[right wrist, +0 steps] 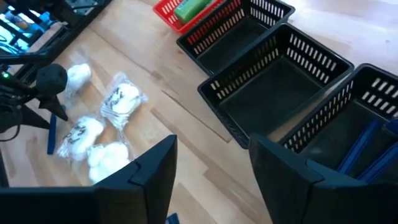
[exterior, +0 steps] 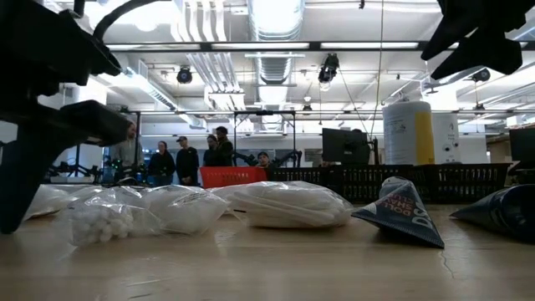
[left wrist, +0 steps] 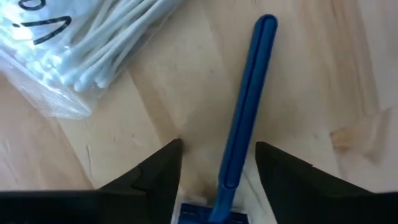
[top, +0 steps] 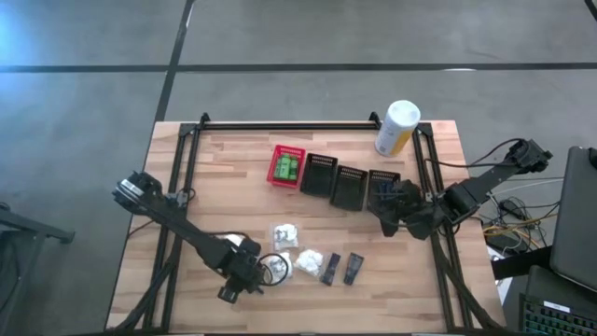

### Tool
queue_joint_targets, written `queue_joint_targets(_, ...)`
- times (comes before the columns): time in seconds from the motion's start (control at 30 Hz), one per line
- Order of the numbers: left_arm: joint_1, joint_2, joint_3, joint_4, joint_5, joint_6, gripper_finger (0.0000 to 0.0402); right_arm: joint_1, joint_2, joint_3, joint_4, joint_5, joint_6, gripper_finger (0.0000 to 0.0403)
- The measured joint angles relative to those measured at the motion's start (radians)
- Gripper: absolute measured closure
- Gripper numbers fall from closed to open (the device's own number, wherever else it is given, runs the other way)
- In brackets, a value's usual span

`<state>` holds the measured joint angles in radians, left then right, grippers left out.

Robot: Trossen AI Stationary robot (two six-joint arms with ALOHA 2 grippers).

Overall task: Pick & Place Travel size toiletries
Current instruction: Put the razor into the right black bin

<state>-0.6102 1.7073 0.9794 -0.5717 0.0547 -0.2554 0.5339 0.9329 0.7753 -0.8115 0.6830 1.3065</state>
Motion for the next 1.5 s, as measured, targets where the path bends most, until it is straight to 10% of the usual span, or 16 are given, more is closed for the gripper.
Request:
queue_joint_targets(0.57, 0.001, 0.004, 0.001, -0.023, -0.012, 0.011, 0.0358, 0.000, 0.001, 0.000, 0.010, -0.002, 0.077, 0.0230)
queue_joint_targets(1.03, 0.027, -0.276, 0.000, -0.111, -0.093, -0.168, 0.0364, -0.001, 0.012, 0.000, 0.243, -0.002, -0.087, 0.0263)
queue_joint_targets(1.5, 0.356, -0.433, -0.003, 0.500, -0.174, -0.345, 0.0362, -0.110, 0.011, 0.000, 0.510, -0.180, -0.445, 0.0243)
